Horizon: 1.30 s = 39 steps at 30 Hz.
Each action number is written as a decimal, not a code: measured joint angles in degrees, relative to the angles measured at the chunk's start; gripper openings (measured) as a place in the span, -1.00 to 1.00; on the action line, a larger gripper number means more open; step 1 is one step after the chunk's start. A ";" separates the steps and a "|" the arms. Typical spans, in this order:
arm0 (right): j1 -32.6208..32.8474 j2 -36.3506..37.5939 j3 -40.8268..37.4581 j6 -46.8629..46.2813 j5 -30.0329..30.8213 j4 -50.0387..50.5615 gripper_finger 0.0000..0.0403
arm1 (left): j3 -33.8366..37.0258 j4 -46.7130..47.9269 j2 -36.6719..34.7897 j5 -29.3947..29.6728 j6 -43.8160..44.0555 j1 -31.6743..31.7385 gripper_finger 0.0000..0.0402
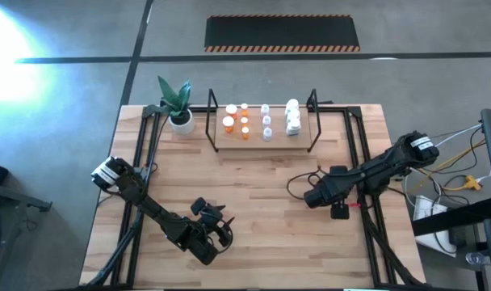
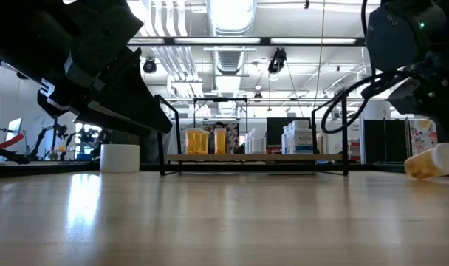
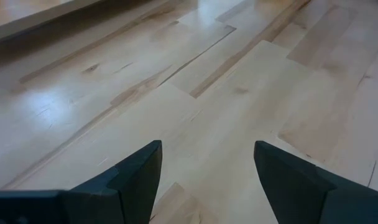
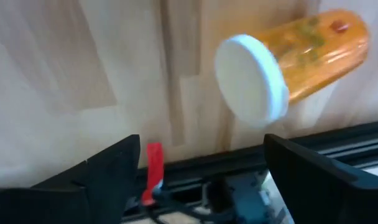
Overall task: Pick and place medicine bottles onto shelf by color
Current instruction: Put the large orange pill bottle on the shelf aligned with the large orange pill bottles
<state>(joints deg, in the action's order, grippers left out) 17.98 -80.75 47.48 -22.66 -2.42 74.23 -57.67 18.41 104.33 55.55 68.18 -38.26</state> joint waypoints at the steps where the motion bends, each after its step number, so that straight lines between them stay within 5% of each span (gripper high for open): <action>1: 0.00 0.00 0.00 0.11 1.08 -0.33 0.63 | 0.00 0.00 0.00 -0.01 0.00 0.00 0.19; 11: -0.02 0.00 0.00 13.07 10.33 -0.42 0.61 | 0.00 -0.02 0.00 0.00 0.04 0.00 0.19; 30: -0.11 -8.13 0.23 12.68 9.56 -6.25 0.61 | 0.00 0.00 0.00 0.00 -0.04 0.02 0.19; 39: 0.33 -12.62 7.66 14.94 8.44 -13.79 0.61 | 0.00 0.00 0.00 0.00 -0.07 0.02 0.19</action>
<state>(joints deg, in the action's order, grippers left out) 18.31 -93.37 55.15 -7.72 6.03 60.44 -57.67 18.41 104.33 55.55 68.12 -38.24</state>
